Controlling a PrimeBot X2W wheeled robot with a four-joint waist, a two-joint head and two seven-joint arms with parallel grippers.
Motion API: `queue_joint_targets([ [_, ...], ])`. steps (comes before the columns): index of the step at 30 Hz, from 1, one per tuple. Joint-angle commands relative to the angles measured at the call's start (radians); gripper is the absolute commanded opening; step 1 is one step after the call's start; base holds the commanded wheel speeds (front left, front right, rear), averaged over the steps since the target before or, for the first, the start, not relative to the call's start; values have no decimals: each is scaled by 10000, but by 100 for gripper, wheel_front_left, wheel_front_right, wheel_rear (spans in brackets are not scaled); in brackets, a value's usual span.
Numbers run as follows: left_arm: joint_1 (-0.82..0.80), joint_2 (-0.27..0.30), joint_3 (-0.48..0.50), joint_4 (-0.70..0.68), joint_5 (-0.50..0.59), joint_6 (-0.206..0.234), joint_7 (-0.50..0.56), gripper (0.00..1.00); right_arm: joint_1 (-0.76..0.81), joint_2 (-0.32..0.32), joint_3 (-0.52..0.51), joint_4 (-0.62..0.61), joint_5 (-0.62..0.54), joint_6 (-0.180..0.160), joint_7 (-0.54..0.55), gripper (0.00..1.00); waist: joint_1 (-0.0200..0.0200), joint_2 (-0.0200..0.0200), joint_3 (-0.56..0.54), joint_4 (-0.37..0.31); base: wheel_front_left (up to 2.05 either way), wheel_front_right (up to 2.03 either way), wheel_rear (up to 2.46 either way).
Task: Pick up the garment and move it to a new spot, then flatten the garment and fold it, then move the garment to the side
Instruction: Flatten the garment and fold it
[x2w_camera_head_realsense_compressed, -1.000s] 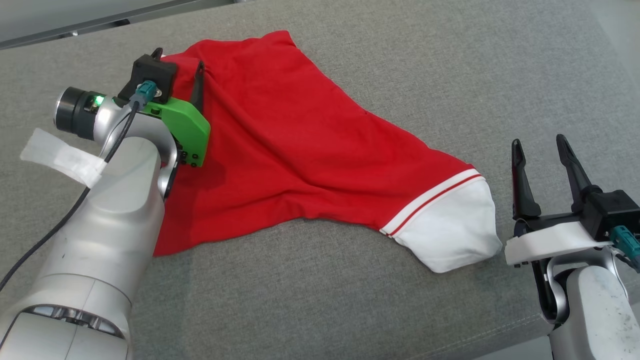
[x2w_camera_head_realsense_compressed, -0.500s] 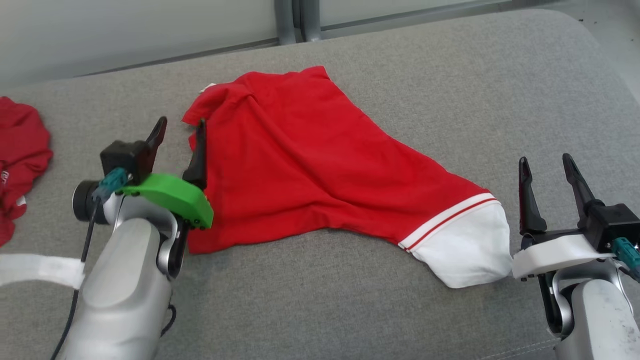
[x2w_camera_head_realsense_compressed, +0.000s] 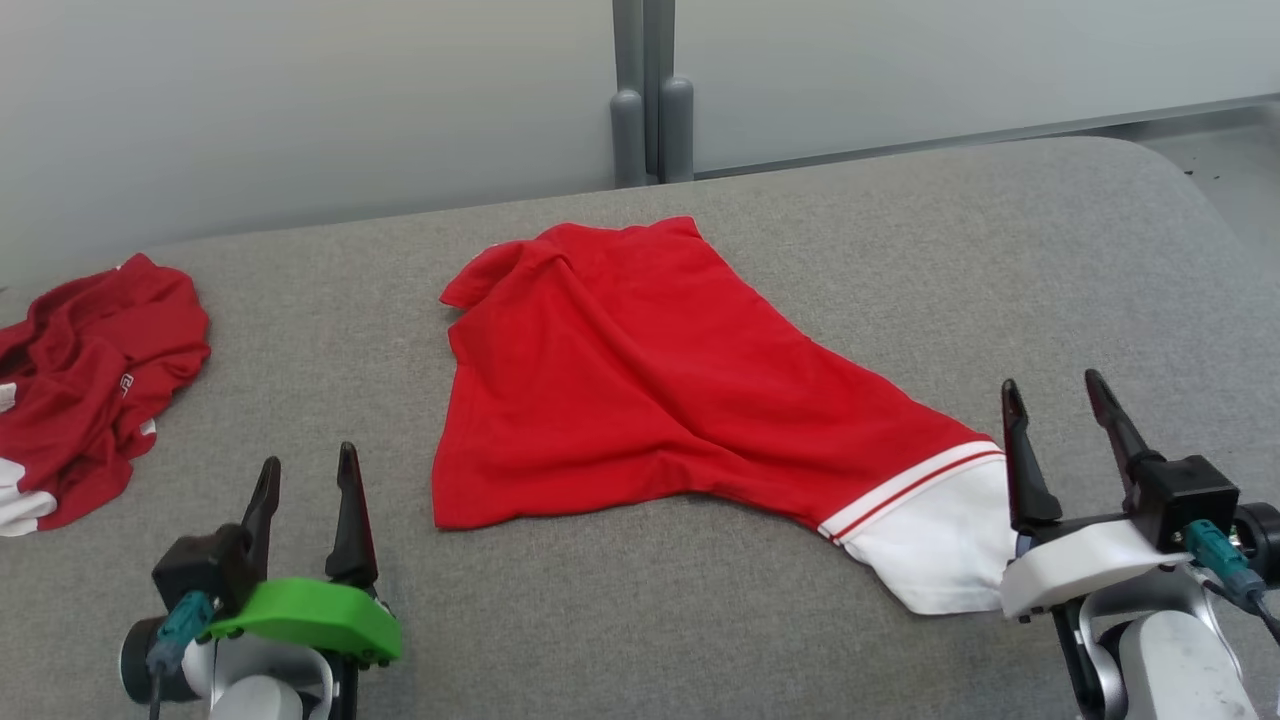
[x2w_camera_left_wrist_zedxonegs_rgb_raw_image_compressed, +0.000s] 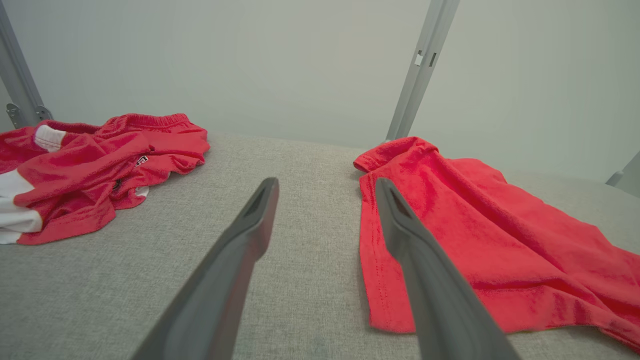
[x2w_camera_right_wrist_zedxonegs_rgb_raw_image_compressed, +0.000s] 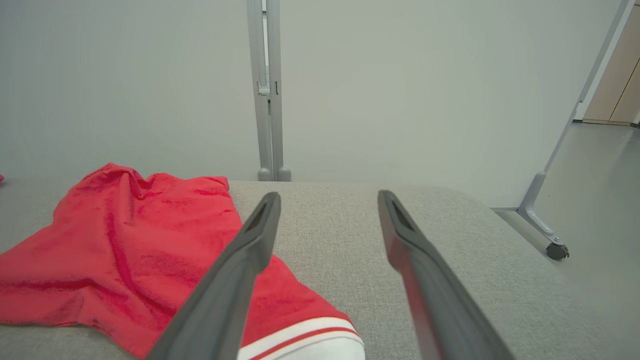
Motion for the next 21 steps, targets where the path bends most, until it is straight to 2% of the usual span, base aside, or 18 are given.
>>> queue_joint_targets([
  [1,218,-34,68,-136,6,90,-1,100,131,-14,79,-6,73,-2,43,100,1,107,-241,98,0,0,0],
  [3,1030,-222,321,-775,28,345,-1,100,149,-19,529,156,160,-2,65,100,1,107,-426,80,0,0,0],
  [9,1938,-495,582,-1646,134,563,-1,100,-110,-62,1236,547,390,-2,-21,100,1,107,-612,103,0,0,0],
  [21,2381,-703,364,-1932,380,464,-1,100,-125,-17,1657,1220,943,-2,-342,100,1,107,-802,82,0,0,0],
])
